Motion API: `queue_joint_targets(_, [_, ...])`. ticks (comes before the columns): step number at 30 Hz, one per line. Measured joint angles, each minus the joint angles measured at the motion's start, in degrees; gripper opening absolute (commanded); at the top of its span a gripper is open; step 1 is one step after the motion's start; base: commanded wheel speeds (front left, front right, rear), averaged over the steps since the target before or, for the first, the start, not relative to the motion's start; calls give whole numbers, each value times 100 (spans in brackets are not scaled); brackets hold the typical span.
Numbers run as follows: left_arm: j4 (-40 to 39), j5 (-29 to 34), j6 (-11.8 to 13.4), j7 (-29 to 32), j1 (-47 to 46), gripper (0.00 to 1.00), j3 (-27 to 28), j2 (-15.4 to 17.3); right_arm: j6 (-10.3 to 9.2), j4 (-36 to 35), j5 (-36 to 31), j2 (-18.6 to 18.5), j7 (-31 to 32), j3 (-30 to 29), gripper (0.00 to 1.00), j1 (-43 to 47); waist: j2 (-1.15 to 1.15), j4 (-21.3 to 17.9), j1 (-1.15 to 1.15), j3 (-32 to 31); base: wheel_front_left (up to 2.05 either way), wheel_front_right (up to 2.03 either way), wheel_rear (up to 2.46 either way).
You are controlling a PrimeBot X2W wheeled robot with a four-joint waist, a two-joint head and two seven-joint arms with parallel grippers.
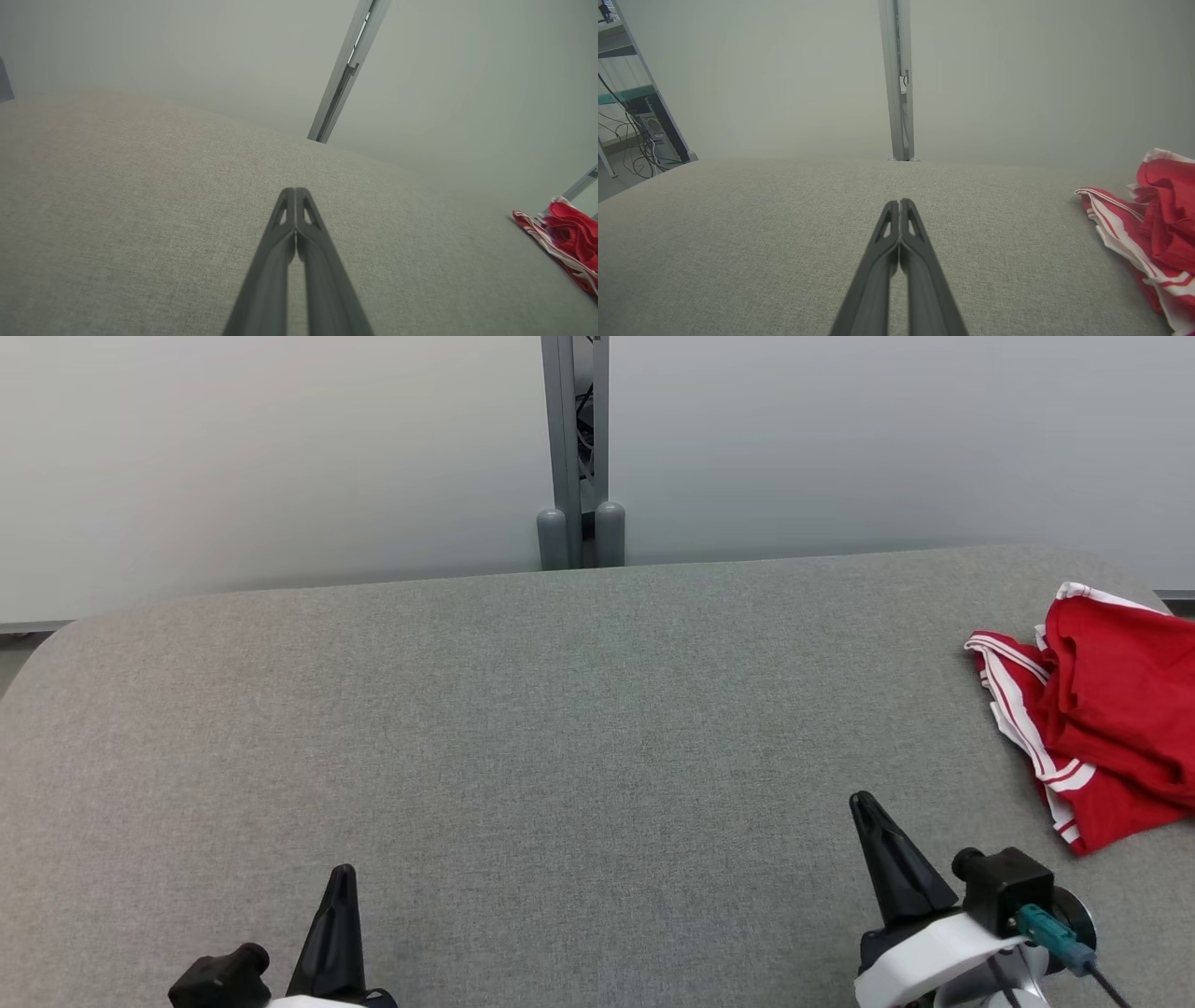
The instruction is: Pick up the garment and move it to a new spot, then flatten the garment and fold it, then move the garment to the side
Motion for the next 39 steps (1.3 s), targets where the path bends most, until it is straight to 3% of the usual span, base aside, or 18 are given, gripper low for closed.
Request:
queue_joint_targets(21, [185,-1829,-210,353,-406,0,-68,2,-1,-233,2309,-56,654,-760,0,110,0,-10,0,5,0,0,0])
queue_joint_targets(39, [297,-3043,-359,591,-691,0,-112,7,-2,-411,3791,-107,1091,-1280,0,224,0,-19,0,9,0,0,0])
